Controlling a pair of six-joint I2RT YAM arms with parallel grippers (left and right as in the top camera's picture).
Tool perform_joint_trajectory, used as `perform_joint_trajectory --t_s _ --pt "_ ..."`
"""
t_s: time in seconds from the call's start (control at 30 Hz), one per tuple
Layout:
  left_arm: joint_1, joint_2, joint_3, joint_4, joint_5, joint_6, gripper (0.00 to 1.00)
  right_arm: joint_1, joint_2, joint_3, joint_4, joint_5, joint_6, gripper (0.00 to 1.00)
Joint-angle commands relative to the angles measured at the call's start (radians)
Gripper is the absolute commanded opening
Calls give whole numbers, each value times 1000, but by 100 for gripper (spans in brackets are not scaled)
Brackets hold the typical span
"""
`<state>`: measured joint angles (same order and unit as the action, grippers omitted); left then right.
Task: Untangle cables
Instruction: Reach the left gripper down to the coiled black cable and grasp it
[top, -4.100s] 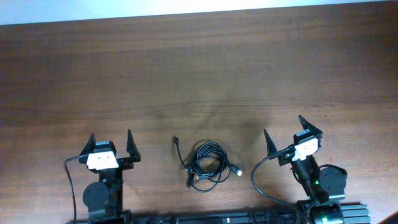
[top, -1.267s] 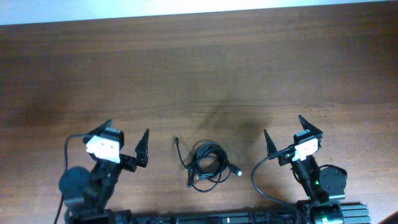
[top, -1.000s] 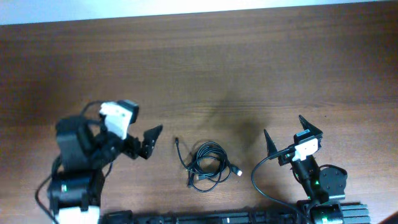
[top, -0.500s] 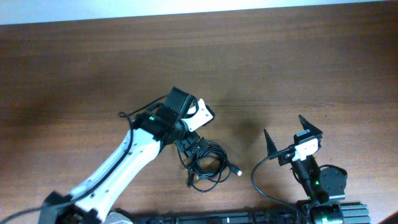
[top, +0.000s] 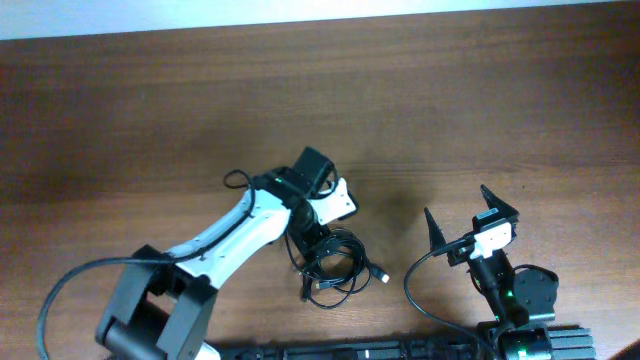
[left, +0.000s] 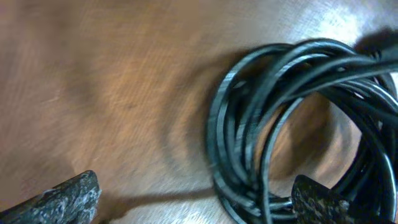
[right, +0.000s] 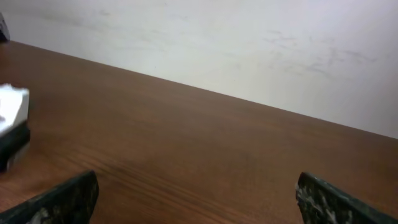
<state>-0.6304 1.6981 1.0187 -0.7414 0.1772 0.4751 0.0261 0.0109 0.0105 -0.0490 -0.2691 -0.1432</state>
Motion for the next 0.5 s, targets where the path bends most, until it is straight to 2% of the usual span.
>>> perform_joint_trajectory --t_s 0.0,0.2,0.27,0.37,0.4,0.47 --pt "-39 28 16 -1 18 58 96 -1 -7 -5 -5 12 -6 99" --pt "-44 90 13 2 24 57 100 -1 -7 -5 -5 12 -6 99" --pt "-44 110 13 12 25 58 96 -1 -7 -5 -5 12 -6 99" --pt "-44 127 13 33 26 57 84 -1 -7 -5 -5 12 -6 99" --pt "-44 127 13 34 26 58 78 -1 -7 -5 -5 12 -6 99" --pt "-44 127 13 34 26 57 72 -1 -7 -5 -5 12 -6 98"
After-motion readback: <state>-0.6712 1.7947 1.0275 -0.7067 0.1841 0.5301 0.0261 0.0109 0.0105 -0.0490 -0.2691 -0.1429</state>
